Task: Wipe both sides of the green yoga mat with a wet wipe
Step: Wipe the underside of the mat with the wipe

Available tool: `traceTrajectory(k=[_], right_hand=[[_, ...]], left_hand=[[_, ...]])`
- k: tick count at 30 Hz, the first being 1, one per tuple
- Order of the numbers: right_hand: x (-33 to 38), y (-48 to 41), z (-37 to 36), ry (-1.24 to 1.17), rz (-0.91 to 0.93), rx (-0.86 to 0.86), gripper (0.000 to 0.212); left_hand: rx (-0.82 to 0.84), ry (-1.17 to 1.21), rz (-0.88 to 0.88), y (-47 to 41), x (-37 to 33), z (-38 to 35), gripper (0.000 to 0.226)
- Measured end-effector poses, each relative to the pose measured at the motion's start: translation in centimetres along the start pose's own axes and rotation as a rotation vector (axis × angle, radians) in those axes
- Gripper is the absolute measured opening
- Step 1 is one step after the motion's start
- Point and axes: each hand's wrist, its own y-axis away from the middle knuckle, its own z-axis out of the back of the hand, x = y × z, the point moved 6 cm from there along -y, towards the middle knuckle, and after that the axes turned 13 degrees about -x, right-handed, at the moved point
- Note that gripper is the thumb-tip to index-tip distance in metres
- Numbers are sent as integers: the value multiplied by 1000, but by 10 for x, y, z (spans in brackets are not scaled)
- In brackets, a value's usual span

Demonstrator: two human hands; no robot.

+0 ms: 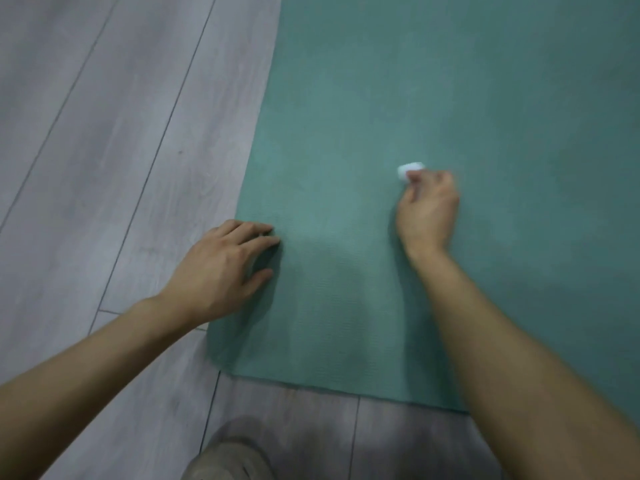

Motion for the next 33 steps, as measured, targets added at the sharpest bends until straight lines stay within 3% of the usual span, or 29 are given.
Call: traceTrajectory(k=[4,6,8,11,13,15,16,19,21,23,25,27,28,29,31,33], right_hand=[[87,104,-10,-315,639,415,25],[80,86,-11,-320,777,453,29],[47,34,-14,-196,625,331,27],[-7,-29,-5,-8,208,94,25],[-4,-25,-8,21,-36,-4,28],[38,12,-20,-72,-34,26,26],[71,41,-29,-156,111,115,23],[146,132,-34,-320,824,498,17],[141,114,-39,-317,996,530,19],[114,47,-50,-186,833,372,22],[75,-20,-51,-27,460,193,25],[62,-29,-45,-26,110,120,26],[76,-5,-46,-94,96,145,24],[97,30,-50,-206,180,232,22],[141,113,-50,-396,584,496,19],[160,139,-48,-432,911,625,17]], left_hand=[[-52,-6,51,-1,-6,-2,50],[-48,-20,60,0,-9,-3,52],[-34,-23,41,1,-9,-1,54],[-7,12,33,6,-4,5,52],[-22,6,69,12,2,11,49],[-34,-20,128,20,8,16,49],[-37,-28,152,24,10,17,49],[-33,-27,187,29,15,19,49],[-26,-18,221,32,20,20,53],[-15,-5,249,36,24,20,60],[2,32,274,39,28,18,66],[11,52,281,39,29,19,68],[14,50,277,38,30,19,68],[18,40,269,36,31,19,67],[13,9,272,32,36,19,66],[5,6,307,30,38,19,64]])
